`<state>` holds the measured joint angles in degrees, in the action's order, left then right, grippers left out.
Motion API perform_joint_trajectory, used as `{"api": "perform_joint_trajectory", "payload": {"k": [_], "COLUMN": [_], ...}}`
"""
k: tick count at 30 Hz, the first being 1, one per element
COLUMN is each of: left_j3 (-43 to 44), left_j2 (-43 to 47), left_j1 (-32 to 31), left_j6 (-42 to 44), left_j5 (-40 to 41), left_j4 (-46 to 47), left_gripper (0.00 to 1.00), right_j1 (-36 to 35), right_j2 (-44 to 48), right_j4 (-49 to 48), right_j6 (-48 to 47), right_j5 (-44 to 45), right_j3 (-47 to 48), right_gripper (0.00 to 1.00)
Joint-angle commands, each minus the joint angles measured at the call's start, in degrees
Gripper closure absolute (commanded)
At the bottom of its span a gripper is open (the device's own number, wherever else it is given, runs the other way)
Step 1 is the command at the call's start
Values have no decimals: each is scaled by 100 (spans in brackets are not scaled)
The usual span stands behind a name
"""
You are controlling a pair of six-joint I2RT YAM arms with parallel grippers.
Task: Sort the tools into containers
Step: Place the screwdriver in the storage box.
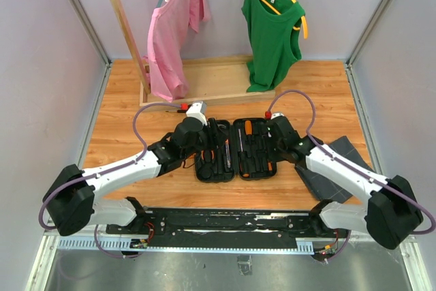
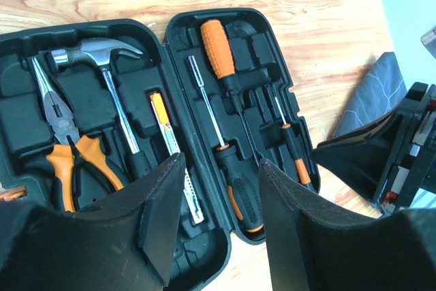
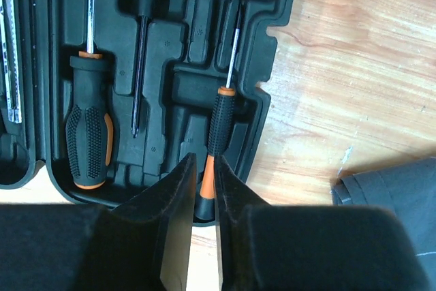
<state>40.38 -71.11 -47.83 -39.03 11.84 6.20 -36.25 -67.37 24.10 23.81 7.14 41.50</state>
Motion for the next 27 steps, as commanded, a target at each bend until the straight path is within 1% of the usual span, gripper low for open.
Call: {"api": "perform_joint_trajectory", "payload": {"k": [1, 5, 12, 27], "left_j3": [134, 116, 60, -11], "left_j2": [-54, -15, -10, 37], "left_j1": [-51, -50, -51, -46], "left_j6": [-15, -26, -14, -15], "left_j5": [44, 94, 124, 161], "left_j4": [7, -13, -14, -16], "left_gripper": [49, 49, 49, 49], "right_j1": [196, 279, 339, 381], "right_j2": [-384, -634, -881, -1123], "right_j4": [268, 373, 379, 306], "right_j6": [-329, -438, -499, -517], "right_j5": [-214, -228, -416, -424], "right_j3": [386, 581, 628, 706], "right_gripper": [82, 81, 80, 81]}}
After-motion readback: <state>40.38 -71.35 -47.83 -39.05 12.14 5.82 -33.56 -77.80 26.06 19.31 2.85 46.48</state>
